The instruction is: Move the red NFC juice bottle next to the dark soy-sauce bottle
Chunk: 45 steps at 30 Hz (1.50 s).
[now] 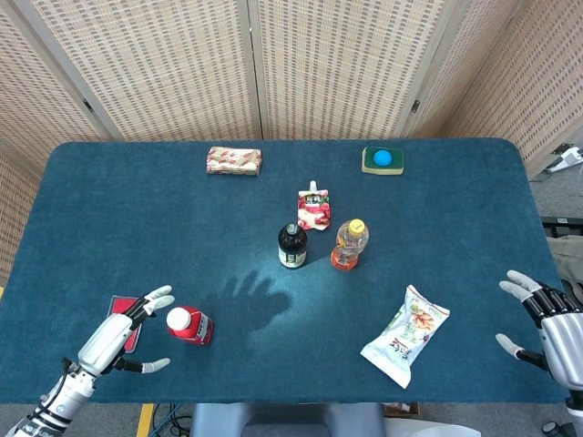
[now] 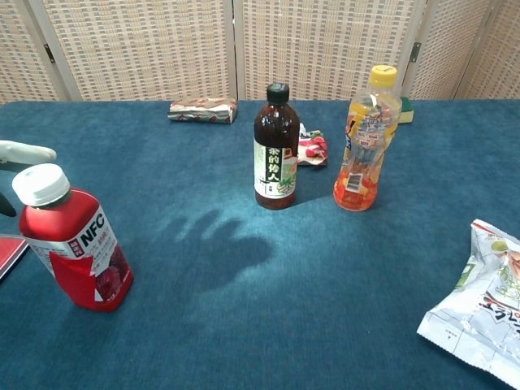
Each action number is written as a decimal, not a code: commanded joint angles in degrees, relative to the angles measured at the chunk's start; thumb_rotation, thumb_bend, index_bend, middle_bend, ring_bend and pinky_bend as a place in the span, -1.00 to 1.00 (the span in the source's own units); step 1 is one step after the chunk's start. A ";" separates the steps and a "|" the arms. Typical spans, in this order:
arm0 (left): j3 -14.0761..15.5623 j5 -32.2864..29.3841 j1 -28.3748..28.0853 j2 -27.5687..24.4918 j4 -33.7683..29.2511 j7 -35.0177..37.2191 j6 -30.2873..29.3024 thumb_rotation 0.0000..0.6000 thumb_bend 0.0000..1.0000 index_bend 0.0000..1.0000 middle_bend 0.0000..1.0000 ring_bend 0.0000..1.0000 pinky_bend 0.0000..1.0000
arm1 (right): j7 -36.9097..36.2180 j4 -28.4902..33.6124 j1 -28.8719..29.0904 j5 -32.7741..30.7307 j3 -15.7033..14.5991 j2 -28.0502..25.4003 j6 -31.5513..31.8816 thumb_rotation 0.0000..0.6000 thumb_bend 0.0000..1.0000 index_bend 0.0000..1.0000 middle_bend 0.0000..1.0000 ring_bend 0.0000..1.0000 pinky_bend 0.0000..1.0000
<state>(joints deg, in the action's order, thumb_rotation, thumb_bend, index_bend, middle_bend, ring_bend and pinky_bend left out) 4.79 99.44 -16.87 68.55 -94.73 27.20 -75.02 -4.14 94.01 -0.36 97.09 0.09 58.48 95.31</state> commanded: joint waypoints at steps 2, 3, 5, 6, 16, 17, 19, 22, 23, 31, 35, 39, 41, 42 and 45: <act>-0.87 -2.32 -0.75 1.50 0.67 0.39 1.32 1.00 -0.81 -0.83 -0.99 -0.93 -0.50 | 0.06 -0.04 -0.02 0.12 -0.05 0.00 -0.07 1.00 -0.90 -0.47 -0.57 -0.57 -0.37; -1.04 -2.90 -0.84 1.73 0.86 0.68 1.56 1.00 -0.81 -0.84 -1.00 -0.93 -0.50 | 0.11 -0.03 -0.02 0.15 -0.05 0.01 -0.10 1.00 -0.90 -0.47 -0.57 -0.57 -0.37; -1.26 -4.17 -1.08 2.02 1.27 1.58 2.31 1.00 -0.81 -0.89 -1.00 -0.94 -0.50 | 0.13 -0.02 0.00 0.16 -0.06 0.05 -0.23 1.00 -0.90 -0.47 -0.57 -0.57 -0.37; -1.23 -4.56 -1.23 2.03 1.36 2.09 2.75 1.00 -0.81 -0.92 -1.00 -0.94 -0.50 | 0.20 -0.03 0.02 0.13 -0.04 0.06 -0.29 1.00 -0.90 -0.47 -0.57 -0.57 -0.37; 0.51 -4.22 -4.40 2.09 0.53 7.70 8.34 1.00 -0.81 -1.00 -1.00 -0.94 -0.51 | 0.47 0.03 0.08 -0.01 0.04 0.18 -0.67 1.00 -0.90 -0.47 -0.57 -0.57 -0.37; 0.53 -4.28 -4.76 2.32 0.42 7.86 8.85 1.00 -0.81 -1.00 -1.00 -0.94 -0.51 | 0.42 0.01 0.07 -0.03 0.05 0.17 -0.69 1.00 -0.90 -0.47 -0.57 -0.57 -0.37; 0.49 -4.54 -5.28 2.79 0.34 7.81 9.62 1.00 -0.81 -0.99 -1.00 -0.94 -0.51 | 0.28 0.01 0.04 -0.01 0.06 0.13 -0.64 1.00 -0.90 -0.47 -0.57 -0.57 -0.37; 0.29 -5.34 -5.78 3.52 0.43 7.49 10.50 1.00 -0.81 -0.96 -1.00 -0.94 -0.51 | 0.14 -0.02 -0.03 0.02 0.07 0.07 -0.51 1.00 -0.90 -0.47 -0.57 -0.57 -0.37; 0.05 -5.94 -5.95 3.98 0.59 7.34 10.85 1.00 -0.81 -0.95 -1.00 -0.94 -0.51 | 0.09 -0.02 -0.06 0.05 0.07 0.04 -0.46 1.00 -0.90 -0.47 -0.57 -0.57 -0.37; -1.20 -9.45 -6.15 6.90 1.99 8.04 11.82 1.00 -0.81 -0.80 -1.00 -0.88 -0.51 | 0.12 -0.09 -0.10 0.16 0.07 0.04 -0.47 1.00 -0.90 -0.47 -0.57 -0.57 -0.37; -1.87 -10.83 -5.85 7.99 2.32 6.49 11.35 1.00 -0.81 -0.68 -0.92 -0.78 -0.51 | 0.13 -0.04 -0.11 0.18 0.06 0.01 -0.52 1.00 -0.90 -0.47 -0.56 -0.57 -0.37; -2.55 -12.55 -5.39 8.82 2.21 3.99 10.93 1.00 -0.81 -0.45 -0.69 -0.62 -0.46 | 0.11 -0.06 -0.13 0.21 0.07 0.04 -0.50 1.00 -0.90 -0.47 -0.56 -0.57 -0.37; -2.86 -13.47 -5.16 9.22 2.15 2.52 10.79 1.00 -0.81 -0.33 -0.56 -0.51 -0.39 | 0.12 -0.07 -0.14 0.20 0.07 0.03 -0.52 1.00 -0.90 -0.47 -0.55 -0.57 -0.37; -2.97 -13.72 -5.08 9.38 2.14 2.09 10.70 1.00 -0.81 -0.29 -0.51 -0.47 -0.36 | 0.10 -0.07 -0.14 0.21 0.07 0.03 -0.52 1.00 -0.90 -0.47 -0.55 -0.57 -0.37; -3.37 -14.60 -4.75 9.99 2.22 0.59 10.29 1.00 -0.81 -0.10 -0.33 -0.32 -0.28 | 0.05 -0.07 -0.16 0.21 0.10 0.01 -0.48 1.00 -0.90 -0.47 -0.55 -0.57 -0.37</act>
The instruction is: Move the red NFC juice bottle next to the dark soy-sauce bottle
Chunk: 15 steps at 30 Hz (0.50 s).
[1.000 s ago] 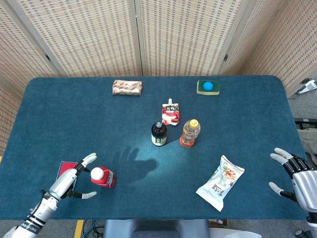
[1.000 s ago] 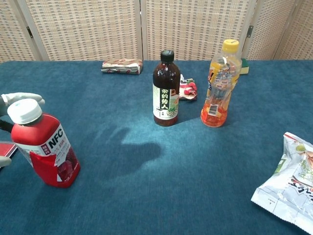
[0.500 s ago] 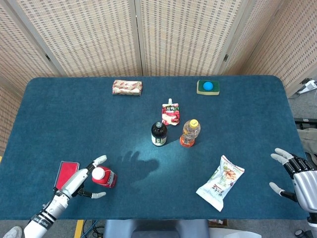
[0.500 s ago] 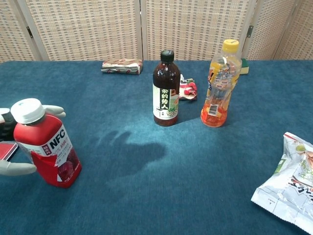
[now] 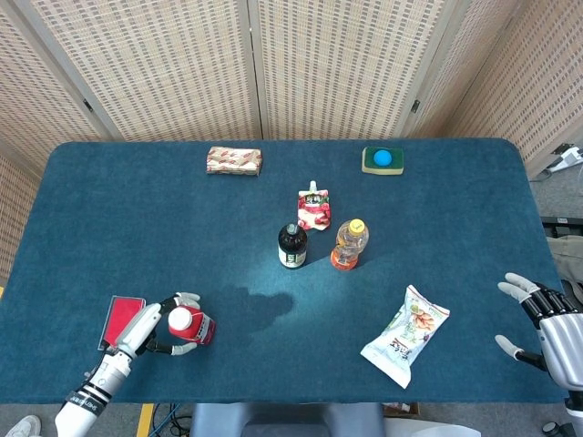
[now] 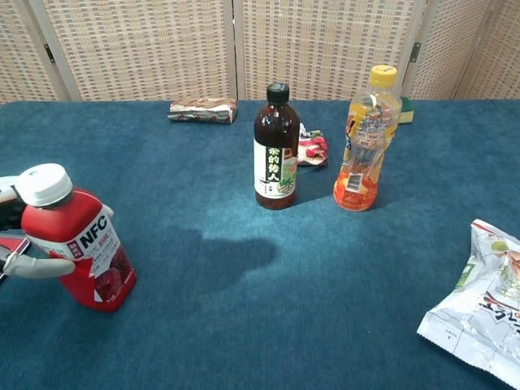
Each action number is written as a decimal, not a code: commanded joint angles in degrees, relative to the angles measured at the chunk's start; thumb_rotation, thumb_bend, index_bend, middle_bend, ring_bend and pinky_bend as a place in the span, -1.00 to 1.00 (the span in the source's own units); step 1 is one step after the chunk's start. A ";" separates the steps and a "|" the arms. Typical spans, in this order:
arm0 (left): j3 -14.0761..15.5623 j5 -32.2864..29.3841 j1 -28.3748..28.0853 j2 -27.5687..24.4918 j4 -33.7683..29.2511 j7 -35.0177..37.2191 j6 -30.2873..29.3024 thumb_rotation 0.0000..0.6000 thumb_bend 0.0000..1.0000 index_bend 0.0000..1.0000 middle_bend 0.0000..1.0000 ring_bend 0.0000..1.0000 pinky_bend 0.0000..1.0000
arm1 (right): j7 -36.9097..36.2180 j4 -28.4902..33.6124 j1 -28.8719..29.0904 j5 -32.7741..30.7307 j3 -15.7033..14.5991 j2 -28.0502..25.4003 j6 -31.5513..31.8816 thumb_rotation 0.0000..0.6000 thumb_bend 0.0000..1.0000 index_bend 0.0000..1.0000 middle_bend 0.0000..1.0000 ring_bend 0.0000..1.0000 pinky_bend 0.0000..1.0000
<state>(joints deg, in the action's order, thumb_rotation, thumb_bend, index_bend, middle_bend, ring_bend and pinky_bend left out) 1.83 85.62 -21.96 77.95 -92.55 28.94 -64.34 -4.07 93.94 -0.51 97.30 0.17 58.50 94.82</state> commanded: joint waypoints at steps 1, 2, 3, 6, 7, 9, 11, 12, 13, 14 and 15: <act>-0.76 -1.24 0.56 1.02 0.02 -1.71 -0.84 1.00 -0.81 -0.04 -0.27 -0.26 -0.25 | -0.06 0.02 -0.02 -0.01 0.02 -0.03 0.04 1.00 -0.90 -0.47 -0.55 -0.57 -0.37; -0.94 -1.45 0.70 1.30 0.03 -2.14 -1.11 1.00 -0.81 0.02 -0.22 -0.22 -0.22 | -0.08 0.03 -0.03 0.01 0.01 -0.05 0.05 1.00 -0.90 -0.47 -0.55 -0.57 -0.37; -1.08 -1.56 0.80 1.52 0.02 -2.50 -1.35 1.00 -0.81 0.04 -0.19 -0.20 -0.20 | -0.09 0.03 -0.05 0.04 0.00 -0.05 0.08 1.00 -0.90 -0.47 -0.55 -0.57 -0.37; -1.55 -1.76 1.01 1.95 -0.15 -3.24 -1.98 1.00 -0.80 0.11 -0.13 -0.15 -0.17 | -0.15 0.01 -0.09 0.15 -0.01 -0.05 0.19 1.00 -0.90 -0.47 -0.55 -0.57 -0.37; -1.73 -1.81 1.01 2.02 -0.31 -3.41 -2.09 1.00 -0.81 0.13 -0.11 -0.13 -0.16 | -0.19 0.01 -0.11 0.16 -0.01 -0.06 0.22 1.00 -0.90 -0.47 -0.55 -0.57 -0.37; -2.08 -1.91 0.96 2.11 -0.55 -3.76 -2.27 1.00 -0.81 0.17 -0.07 -0.11 -0.15 | -0.26 0.02 -0.13 0.16 0.00 -0.08 0.26 1.00 -0.90 -0.47 -0.55 -0.57 -0.37; -2.56 -2.06 0.81 2.18 -0.91 -4.09 -2.36 1.00 -0.81 0.20 -0.04 -0.09 -0.14 | -0.35 -0.02 -0.15 0.14 0.01 -0.09 0.28 1.00 -0.90 -0.47 -0.55 -0.57 -0.37; -2.85 -2.20 0.70 2.23 -1.08 -4.23 -2.37 1.00 -0.81 0.21 -0.04 -0.09 -0.13 | -0.38 -0.03 -0.16 0.14 0.02 -0.09 0.30 1.00 -0.90 -0.47 -0.55 -0.57 -0.37; -3.30 -2.41 0.51 2.28 -1.29 -4.44 -2.37 1.00 -0.81 0.21 -0.03 -0.09 -0.13 | -0.41 -0.03 -0.15 0.11 0.04 -0.10 0.29 1.00 -0.90 -0.47 -0.55 -0.57 -0.37; -3.71 -2.58 0.33 2.33 -1.47 -4.67 -2.37 1.00 -0.81 0.21 -0.03 -0.09 -0.13 | -0.42 -0.05 -0.15 0.11 0.04 -0.10 0.28 1.00 -0.90 -0.47 -0.55 -0.57 -0.37; -4.16 -2.77 0.11 2.38 -1.66 -4.98 -2.37 1.00 -0.81 0.21 -0.03 -0.09 -0.13 | -0.43 -0.05 -0.14 0.10 0.04 -0.10 0.26 1.00 -0.90 -0.47 -0.55 -0.57 -0.37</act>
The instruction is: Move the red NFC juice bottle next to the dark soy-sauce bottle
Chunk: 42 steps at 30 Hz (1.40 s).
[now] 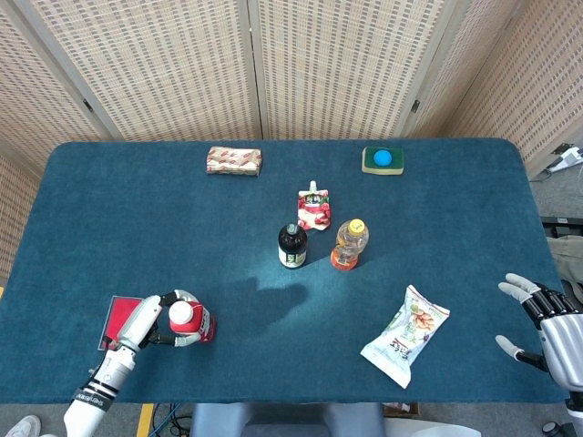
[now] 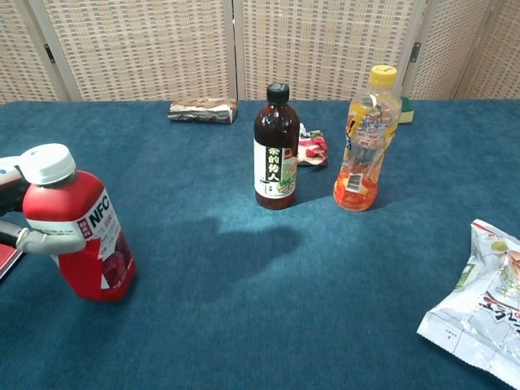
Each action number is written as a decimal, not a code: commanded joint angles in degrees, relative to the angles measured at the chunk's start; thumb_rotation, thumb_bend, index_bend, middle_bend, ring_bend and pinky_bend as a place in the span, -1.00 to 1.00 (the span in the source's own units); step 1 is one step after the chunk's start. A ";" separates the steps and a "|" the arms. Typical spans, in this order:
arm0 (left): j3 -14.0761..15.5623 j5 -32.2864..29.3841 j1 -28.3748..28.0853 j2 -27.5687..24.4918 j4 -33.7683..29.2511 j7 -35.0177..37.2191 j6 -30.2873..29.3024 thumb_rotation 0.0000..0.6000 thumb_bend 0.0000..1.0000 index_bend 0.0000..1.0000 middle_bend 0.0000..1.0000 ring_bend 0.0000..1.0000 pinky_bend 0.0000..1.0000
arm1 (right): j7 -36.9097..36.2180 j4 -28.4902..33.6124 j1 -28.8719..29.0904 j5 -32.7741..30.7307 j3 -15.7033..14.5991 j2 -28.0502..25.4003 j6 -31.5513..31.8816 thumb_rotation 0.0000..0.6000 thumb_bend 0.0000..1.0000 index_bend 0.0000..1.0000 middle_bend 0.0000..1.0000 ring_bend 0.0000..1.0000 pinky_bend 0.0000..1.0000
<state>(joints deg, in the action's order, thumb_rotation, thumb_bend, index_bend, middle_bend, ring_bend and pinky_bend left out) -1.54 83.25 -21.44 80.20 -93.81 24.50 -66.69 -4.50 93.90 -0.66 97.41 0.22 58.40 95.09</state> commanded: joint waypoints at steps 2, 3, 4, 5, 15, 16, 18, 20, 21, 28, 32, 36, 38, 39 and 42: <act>-1.96 -0.86 -1.01 0.32 -0.83 -1.72 -0.08 1.00 -0.81 0.21 -0.03 -0.09 -0.13 | -0.05 -0.02 0.00 0.03 -0.02 -0.02 -0.02 1.00 -0.90 -0.47 -0.55 -0.57 -0.37; -2.52 -1.05 -1.31 0.50 -0.89 -2.59 -0.18 1.00 -0.81 0.21 -0.03 -0.09 -0.13 | -0.09 0.00 0.00 0.04 0.00 -0.03 -0.01 1.00 -0.90 -0.47 -0.55 -0.57 -0.37; -3.10 -1.27 -1.64 0.74 -0.89 -3.60 -0.27 1.00 -0.81 0.21 -0.03 -0.09 -0.13 | -0.08 0.01 0.01 0.06 -0.01 -0.02 -0.01 1.00 -0.90 -0.47 -0.55 -0.57 -0.37; -3.88 -1.63 -2.15 1.08 -0.92 -4.94 -0.26 1.00 -0.81 0.21 -0.03 -0.09 -0.13 | -0.05 -0.01 0.01 0.09 -0.02 0.00 -0.03 1.00 -0.90 -0.47 -0.55 -0.57 -0.37; -10.01 -7.35 -7.22 3.74 0.47 -11.64 2.91 1.00 -0.81 0.20 -0.03 -0.09 -0.13 | -0.37 -0.15 0.11 -0.02 -0.03 -0.07 -0.33 1.00 -0.90 -0.47 -0.55 -0.57 -0.37; -10.40 -8.13 -7.85 4.24 1.21 -12.32 3.63 1.00 -0.81 0.20 -0.03 -0.09 -0.13 | -0.41 -0.17 0.16 -0.06 -0.04 -0.09 -0.47 1.00 -0.90 -0.47 -0.55 -0.57 -0.37; -10.96 -9.30 -8.80 4.83 2.32 -13.19 4.78 1.00 -0.81 0.20 -0.03 -0.09 -0.13 | -0.47 -0.17 0.21 -0.18 -0.01 -0.11 -0.60 1.00 -0.90 -0.47 -0.55 -0.57 -0.37; -11.69 -10.65 -9.84 5.53 3.67 -13.95 5.94 1.00 -0.81 0.20 -0.03 -0.09 -0.13 | -0.57 -0.20 0.27 -0.26 0.00 -0.12 -0.74 1.00 -0.90 -0.47 -0.55 -0.57 -0.37; -12.02 -11.22 -10.28 5.77 4.22 -14.21 6.43 1.00 -0.81 0.20 -0.03 -0.09 -0.13 | -0.60 -0.20 0.30 -0.27 0.01 -0.13 -0.78 1.00 -0.90 -0.47 -0.55 -0.57 -0.37; -15.18 -15.78 -13.69 6.76 6.61 -15.90 9.68 1.00 -0.80 0.19 -0.03 -0.09 -0.13 | -0.83 -0.30 0.47 -0.28 -0.09 -0.14 -1.21 1.00 -0.90 -0.47 -0.55 -0.57 -0.37; -16.47 -18.06 -15.18 6.87 6.74 -17.31 10.76 1.00 -0.81 0.19 -0.03 -0.09 -0.13 | -1.05 -0.33 0.54 -0.23 -0.14 -0.17 -1.31 1.00 -0.90 -0.47 -0.55 -0.57 -0.37; -17.14 -20.62 -16.56 7.79 7.61 -18.73 11.83 1.00 -0.80 0.19 -0.03 -0.09 -0.13 | -1.15 -0.33 0.58 -0.09 -0.23 -0.19 -1.37 1.00 -0.90 -0.47 -0.55 -0.57 -0.37; -17.35 -21.65 -17.15 8.36 8.33 -19.22 12.28 1.00 -0.81 0.19 -0.03 -0.09 -0.13 | -1.16 -0.33 0.58 -0.02 -0.28 -0.21 -1.36 1.00 -0.90 -0.47 -0.55 -0.57 -0.37; -17.41 -22.09 -17.43 8.65 8.74 -19.45 12.48 1.00 -0.81 0.18 -0.03 -0.09 -0.13 | -1.19 -0.34 0.56 0.01 -0.30 -0.21 -1.33 1.00 -0.90 -0.47 -0.55 -0.57 -0.37; -17.56 -23.34 -18.26 9.77 10.52 -20.24 12.86 1.00 -0.81 0.18 -0.03 -0.10 -0.13 | -1.38 -0.37 0.55 -0.01 -0.29 -0.26 -1.26 1.00 -0.90 -0.47 -0.55 -0.57 -0.37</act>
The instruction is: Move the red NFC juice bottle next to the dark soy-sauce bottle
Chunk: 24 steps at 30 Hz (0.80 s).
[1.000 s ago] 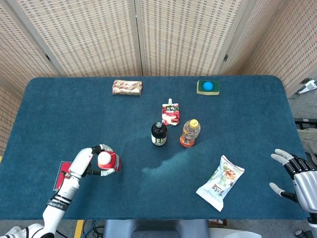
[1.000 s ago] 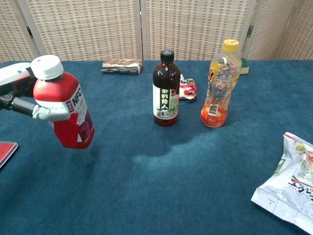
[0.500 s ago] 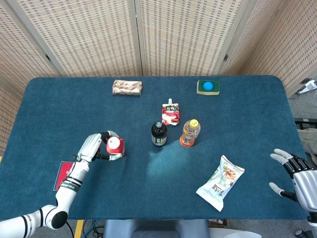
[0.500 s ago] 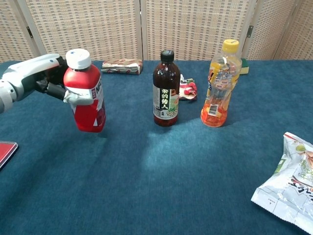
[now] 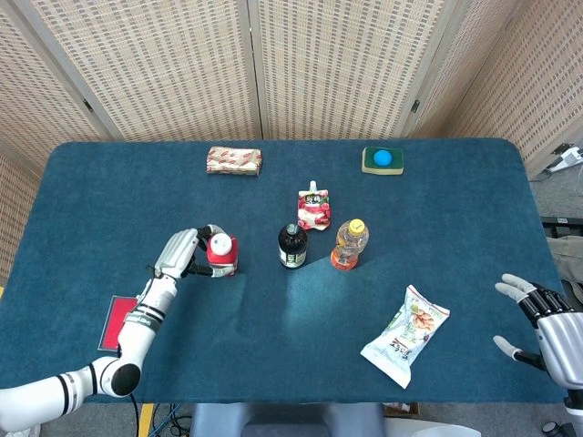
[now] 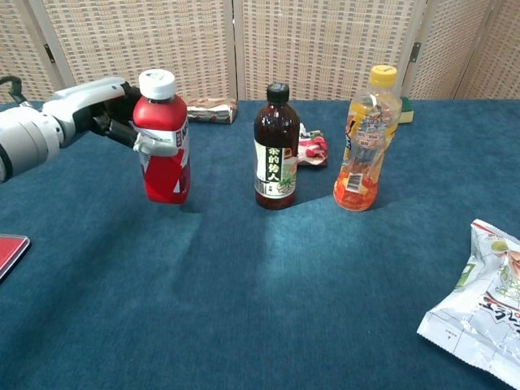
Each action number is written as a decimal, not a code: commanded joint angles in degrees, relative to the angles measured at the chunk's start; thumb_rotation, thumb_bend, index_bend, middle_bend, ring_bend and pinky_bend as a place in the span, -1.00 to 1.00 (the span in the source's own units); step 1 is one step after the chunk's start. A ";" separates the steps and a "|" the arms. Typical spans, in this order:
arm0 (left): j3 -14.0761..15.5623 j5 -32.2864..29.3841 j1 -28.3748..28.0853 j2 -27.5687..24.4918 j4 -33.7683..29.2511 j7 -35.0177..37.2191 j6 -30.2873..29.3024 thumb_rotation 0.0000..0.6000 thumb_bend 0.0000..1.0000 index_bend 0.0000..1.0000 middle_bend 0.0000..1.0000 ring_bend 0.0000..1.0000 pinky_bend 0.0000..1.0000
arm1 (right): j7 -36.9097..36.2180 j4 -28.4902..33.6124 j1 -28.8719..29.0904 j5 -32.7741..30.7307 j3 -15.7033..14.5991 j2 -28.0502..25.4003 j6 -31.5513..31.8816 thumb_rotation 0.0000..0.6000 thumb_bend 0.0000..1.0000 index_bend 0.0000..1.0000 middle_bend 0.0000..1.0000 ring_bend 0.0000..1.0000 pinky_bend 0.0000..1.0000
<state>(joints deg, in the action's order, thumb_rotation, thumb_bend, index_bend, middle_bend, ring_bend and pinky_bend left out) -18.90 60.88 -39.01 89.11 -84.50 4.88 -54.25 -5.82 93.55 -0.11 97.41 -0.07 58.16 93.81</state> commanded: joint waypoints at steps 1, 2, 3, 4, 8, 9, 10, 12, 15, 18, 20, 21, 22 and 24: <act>-0.33 -1.52 -0.96 1.29 1.91 -0.66 0.61 1.00 -0.80 0.18 -0.03 -0.10 -0.13 | -0.15 -0.06 0.00 -0.05 0.01 -0.05 0.01 1.00 -0.90 -0.47 -0.55 -0.57 -0.37; -0.44 -1.97 -1.12 1.59 2.39 -0.60 0.78 1.00 -0.81 0.18 -0.03 -0.10 -0.13 | -0.23 -0.09 0.01 -0.09 0.02 -0.06 0.00 1.00 -0.90 -0.47 -0.55 -0.57 -0.37; -0.57 -2.47 -1.32 1.95 2.97 -0.43 1.03 1.00 -0.81 0.18 -0.03 -0.10 -0.13 | -0.35 -0.11 0.04 -0.13 0.03 -0.10 -0.05 1.00 -0.90 -0.47 -0.55 -0.57 -0.37; -0.59 -2.74 -1.46 2.17 3.42 -0.35 1.23 1.00 -0.81 0.18 -0.03 -0.10 -0.13 | -0.44 -0.13 0.06 -0.15 0.03 -0.12 -0.09 1.00 -0.90 -0.47 -0.55 -0.57 -0.37; -0.45 -3.42 -1.87 3.12 5.37 -0.18 1.72 1.00 -0.80 0.18 -0.03 -0.10 -0.13 | -0.73 -0.23 0.12 -0.30 0.05 -0.19 -0.21 1.00 -0.90 -0.47 -0.55 -0.57 -0.37; -0.41 -3.50 -1.93 3.32 5.77 -0.13 1.77 1.00 -0.80 0.18 -0.03 -0.10 -0.13 | -0.78 -0.25 0.13 -0.32 0.06 -0.20 -0.23 1.00 -0.90 -0.47 -0.55 -0.57 -0.37; -0.38 -3.54 -2.03 3.58 6.23 -0.04 1.82 1.00 -0.80 0.18 -0.03 -0.10 -0.13 | -0.80 -0.24 0.15 -0.36 0.08 -0.21 -0.25 1.00 -0.90 -0.47 -0.55 -0.57 -0.37; -0.39 -3.46 -2.13 3.91 6.72 0.23 1.79 1.00 -0.81 0.17 -0.03 -0.10 -0.13 | -0.85 -0.24 0.17 -0.40 0.08 -0.22 -0.28 1.00 -0.90 -0.47 -0.55 -0.57 -0.37; -0.65 -3.23 -2.27 4.44 7.37 0.79 1.38 1.00 -0.81 0.17 -0.03 -0.10 -0.13 | -0.88 -0.26 0.16 -0.38 0.05 -0.21 -0.29 1.00 -0.90 -0.47 -0.55 -0.57 -0.37; -0.63 -3.30 -2.53 4.63 7.86 0.62 1.58 1.00 -0.80 0.17 -0.03 -0.10 -0.13 | -0.87 -0.24 0.16 -0.28 0.01 -0.19 -0.27 1.00 -0.90 -0.47 -0.55 -0.57 -0.37; -0.51 -3.41 -2.72 4.82 8.29 0.40 1.78 1.00 -0.80 0.16 -0.03 -0.10 -0.13 | -0.86 -0.26 0.19 -0.28 -0.01 -0.17 -0.32 1.00 -0.90 -0.47 -0.55 -0.57 -0.37; -0.47 -3.41 -2.78 4.95 8.47 0.37 1.82 1.00 -0.80 0.16 -0.03 -0.11 -0.13 | -0.86 -0.25 0.20 -0.24 -0.05 -0.18 -0.36 1.00 -0.90 -0.47 -0.55 -0.57 -0.37; -0.40 -3.40 -2.87 5.10 8.72 0.34 1.89 1.00 -0.80 0.15 -0.03 -0.11 -0.13 | -0.89 -0.25 0.21 -0.21 -0.06 -0.19 -0.36 1.00 -0.90 -0.47 -0.55 -0.57 -0.37; -0.31 -3.34 -2.97 5.29 9.08 0.26 1.93 1.00 -0.80 0.15 -0.03 -0.11 -0.13 | -0.96 -0.28 0.22 -0.24 -0.04 -0.20 -0.35 1.00 -0.90 -0.47 -0.55 -0.57 -0.37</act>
<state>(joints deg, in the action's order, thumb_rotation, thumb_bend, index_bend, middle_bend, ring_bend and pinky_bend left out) -19.25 57.52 -41.94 94.34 -75.48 5.17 -52.35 -6.79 93.27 0.11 97.17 -0.11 57.96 93.46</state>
